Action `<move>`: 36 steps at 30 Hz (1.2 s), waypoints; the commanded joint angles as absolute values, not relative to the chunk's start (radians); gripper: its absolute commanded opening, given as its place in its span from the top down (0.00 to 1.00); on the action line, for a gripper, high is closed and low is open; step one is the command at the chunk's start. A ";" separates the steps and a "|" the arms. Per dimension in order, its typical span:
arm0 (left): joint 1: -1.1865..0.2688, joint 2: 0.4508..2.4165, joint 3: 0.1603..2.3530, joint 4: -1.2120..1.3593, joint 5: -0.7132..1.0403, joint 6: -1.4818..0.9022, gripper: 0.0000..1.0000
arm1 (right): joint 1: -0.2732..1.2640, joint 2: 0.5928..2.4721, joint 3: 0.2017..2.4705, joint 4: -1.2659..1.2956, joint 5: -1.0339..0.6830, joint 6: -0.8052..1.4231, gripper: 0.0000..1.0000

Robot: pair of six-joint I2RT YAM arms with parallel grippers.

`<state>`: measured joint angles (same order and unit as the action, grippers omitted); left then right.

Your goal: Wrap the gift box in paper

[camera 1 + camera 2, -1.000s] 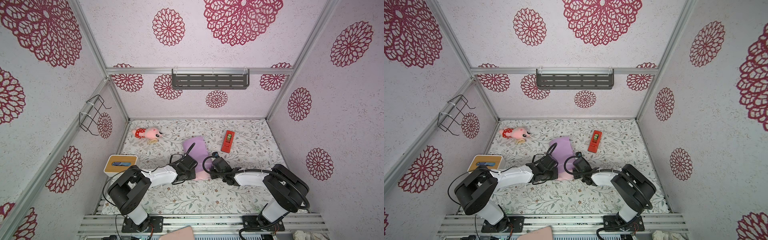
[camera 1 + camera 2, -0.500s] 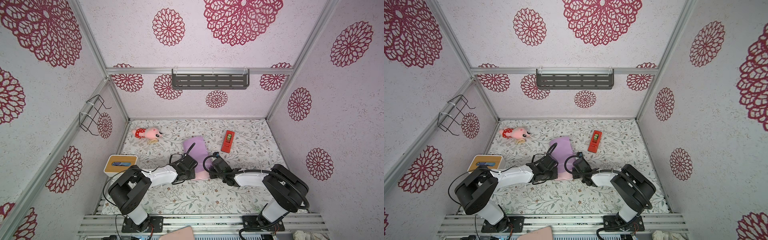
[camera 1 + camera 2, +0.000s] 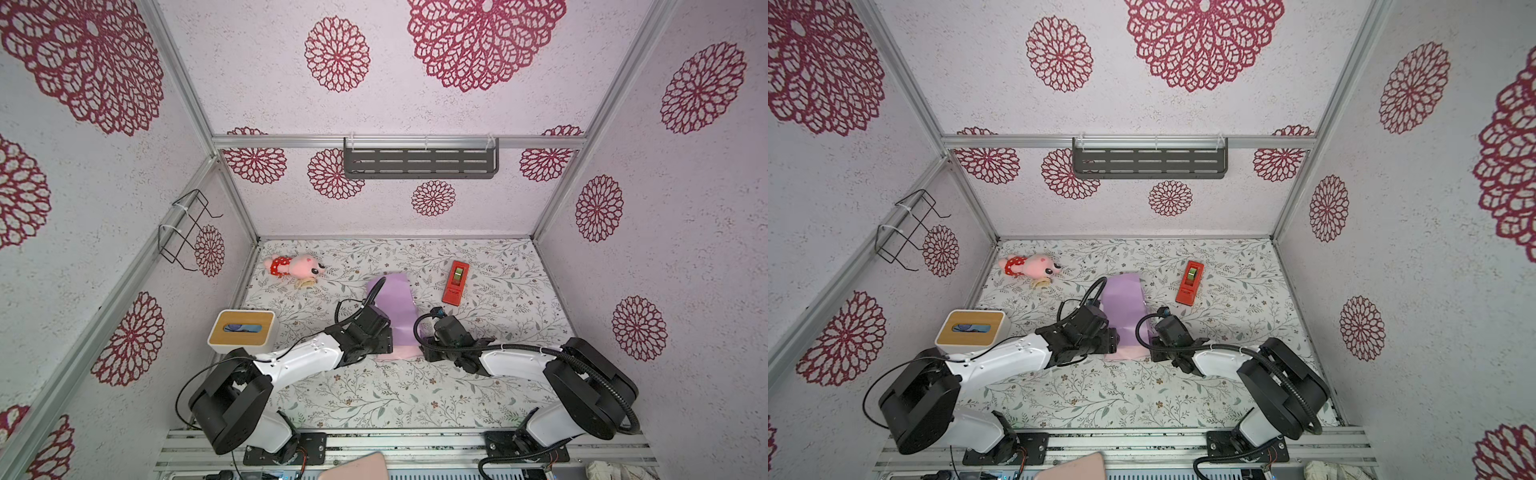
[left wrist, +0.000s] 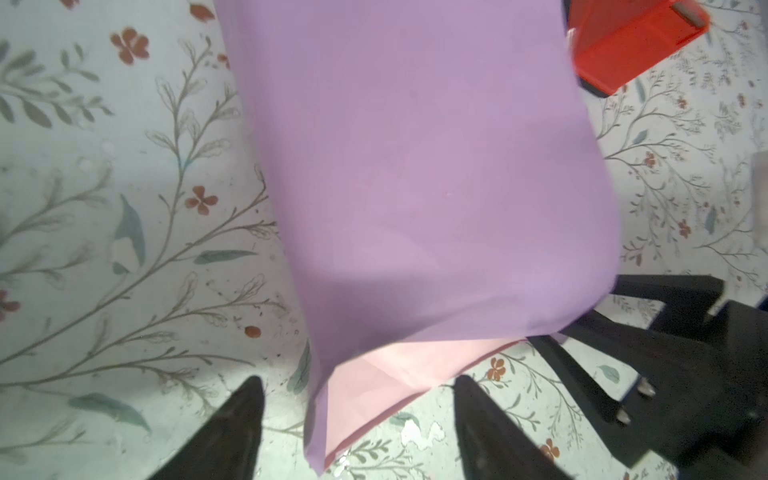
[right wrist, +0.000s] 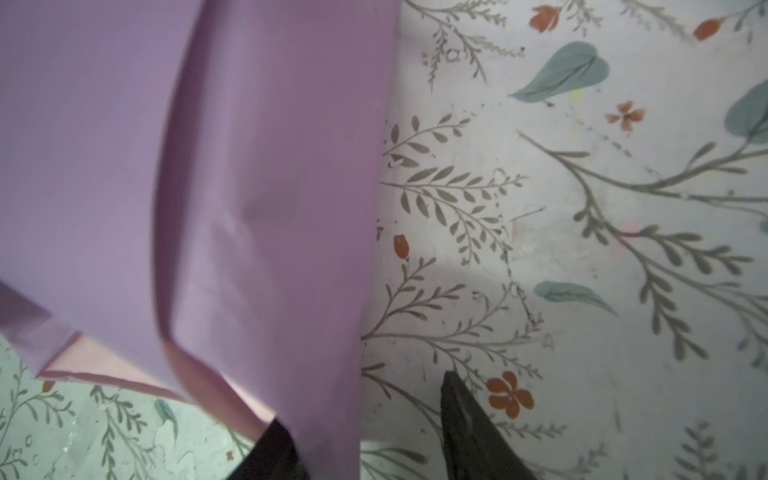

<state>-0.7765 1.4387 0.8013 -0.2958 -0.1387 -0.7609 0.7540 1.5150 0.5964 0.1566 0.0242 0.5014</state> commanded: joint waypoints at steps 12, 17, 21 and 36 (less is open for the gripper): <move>-0.779 1.400 0.868 -0.174 -0.183 0.063 0.10 | 0.684 1.383 0.572 0.076 -0.098 0.451 0.47; -0.779 1.455 0.908 -0.231 -0.087 0.293 0.06 | 0.659 1.364 0.569 0.061 -0.141 0.445 0.47; -0.777 1.516 0.947 -0.257 -0.068 0.390 0.06 | 0.640 1.332 0.559 0.043 -0.147 0.443 0.45; -0.767 1.688 1.000 -0.233 -0.143 0.482 0.19 | 0.516 1.308 0.562 0.127 -0.228 0.485 0.46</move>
